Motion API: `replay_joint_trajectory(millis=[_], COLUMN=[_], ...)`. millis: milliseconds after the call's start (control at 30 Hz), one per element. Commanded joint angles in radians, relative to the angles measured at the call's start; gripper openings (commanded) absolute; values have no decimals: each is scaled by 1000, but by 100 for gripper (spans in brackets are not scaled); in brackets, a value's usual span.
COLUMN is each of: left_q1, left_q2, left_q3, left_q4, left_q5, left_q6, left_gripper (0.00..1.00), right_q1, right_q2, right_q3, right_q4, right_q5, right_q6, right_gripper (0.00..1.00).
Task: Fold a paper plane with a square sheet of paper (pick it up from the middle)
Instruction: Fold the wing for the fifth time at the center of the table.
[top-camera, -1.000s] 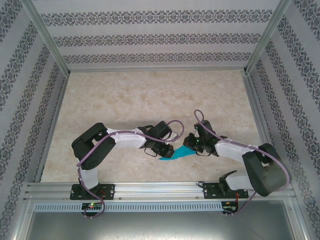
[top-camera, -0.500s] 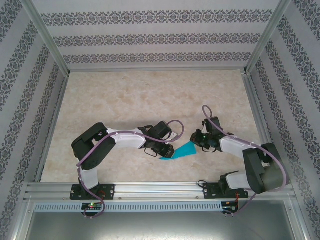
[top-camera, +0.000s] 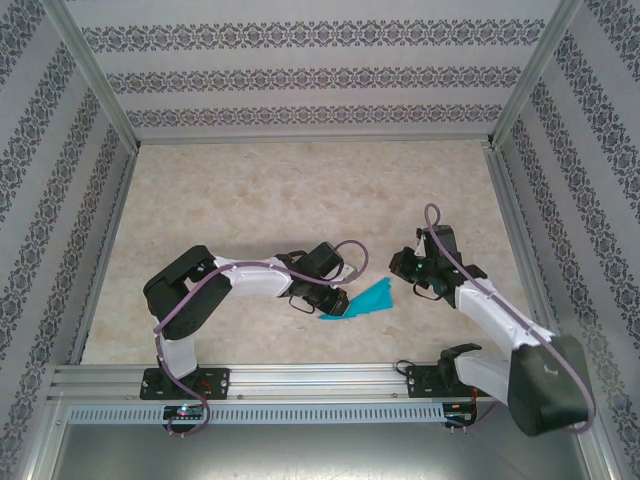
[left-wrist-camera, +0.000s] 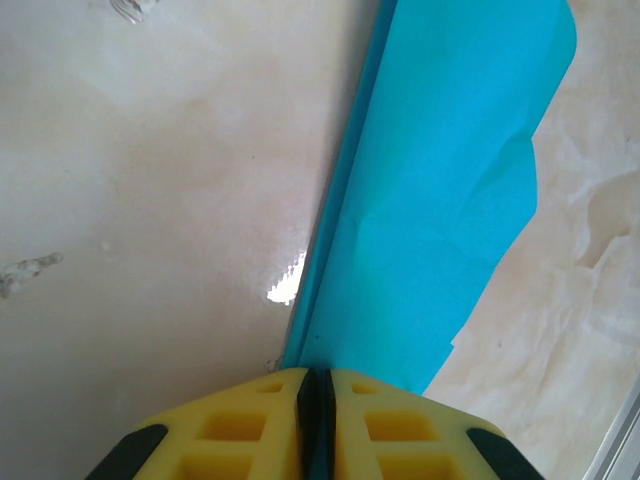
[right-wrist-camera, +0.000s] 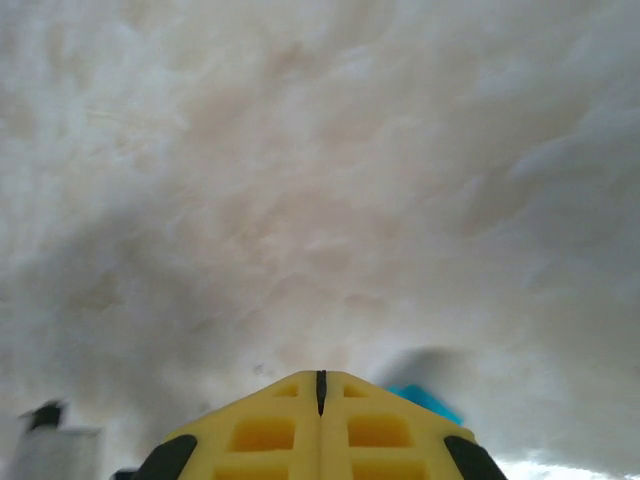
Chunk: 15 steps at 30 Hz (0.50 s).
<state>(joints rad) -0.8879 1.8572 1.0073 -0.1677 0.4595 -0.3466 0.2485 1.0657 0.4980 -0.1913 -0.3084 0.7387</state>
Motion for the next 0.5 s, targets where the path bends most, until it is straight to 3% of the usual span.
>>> replay_joint_trajectory(millis=[0, 233, 467], left_q1=[1, 2, 3], left_q2=[88, 85, 73], left_q3=[-51, -42, -45], left_q4=[-205, -201, -199], left_q5=[-63, -38, -21], left_q6=[23, 25, 21], left_gripper=[17, 17, 17], right_q1=[78, 303, 397], right_q2=[-60, -64, 61], right_q3=[-63, -148, -212], right_q4=[-20, 141, 307], right_q5=[-21, 58, 103], right_q6=[121, 323, 382], right_gripper=[0, 0, 0])
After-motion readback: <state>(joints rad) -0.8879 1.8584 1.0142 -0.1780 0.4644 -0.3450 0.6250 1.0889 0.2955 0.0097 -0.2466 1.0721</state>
